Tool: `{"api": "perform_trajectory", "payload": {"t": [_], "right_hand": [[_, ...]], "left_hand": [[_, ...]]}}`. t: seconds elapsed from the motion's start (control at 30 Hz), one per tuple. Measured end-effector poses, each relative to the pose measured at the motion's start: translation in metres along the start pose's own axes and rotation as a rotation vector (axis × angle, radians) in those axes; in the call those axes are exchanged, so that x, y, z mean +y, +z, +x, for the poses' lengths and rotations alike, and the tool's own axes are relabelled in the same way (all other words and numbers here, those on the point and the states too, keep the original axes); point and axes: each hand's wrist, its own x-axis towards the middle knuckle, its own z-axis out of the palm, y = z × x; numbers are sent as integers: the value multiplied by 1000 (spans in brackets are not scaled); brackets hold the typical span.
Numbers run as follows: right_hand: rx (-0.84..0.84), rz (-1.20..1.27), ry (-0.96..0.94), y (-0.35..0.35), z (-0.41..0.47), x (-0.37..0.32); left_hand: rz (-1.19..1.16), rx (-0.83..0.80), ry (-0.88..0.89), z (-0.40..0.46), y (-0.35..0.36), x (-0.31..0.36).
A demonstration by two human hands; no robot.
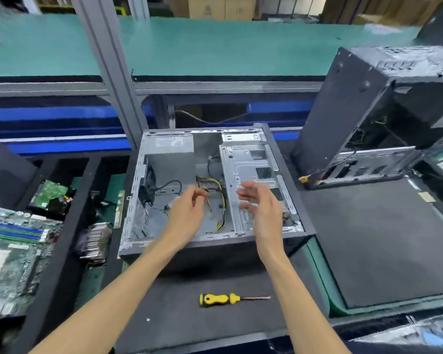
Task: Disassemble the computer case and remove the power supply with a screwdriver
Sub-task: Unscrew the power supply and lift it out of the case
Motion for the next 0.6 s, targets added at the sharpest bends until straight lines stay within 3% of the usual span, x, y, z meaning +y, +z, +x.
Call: {"api": "perform_trajectory", "payload": {"t": [0.1,0.27,0.6], "right_hand": [[-80,5,-50,-3,3,9],[-99,87,-98,-10,0,8],[38,44,-172,-33,-79,25]], "left_hand": [[-20,87,39,-5,-3,5],[-87,48,133,-29,-9,17],[-33,54,372,-102,0,3]]}}
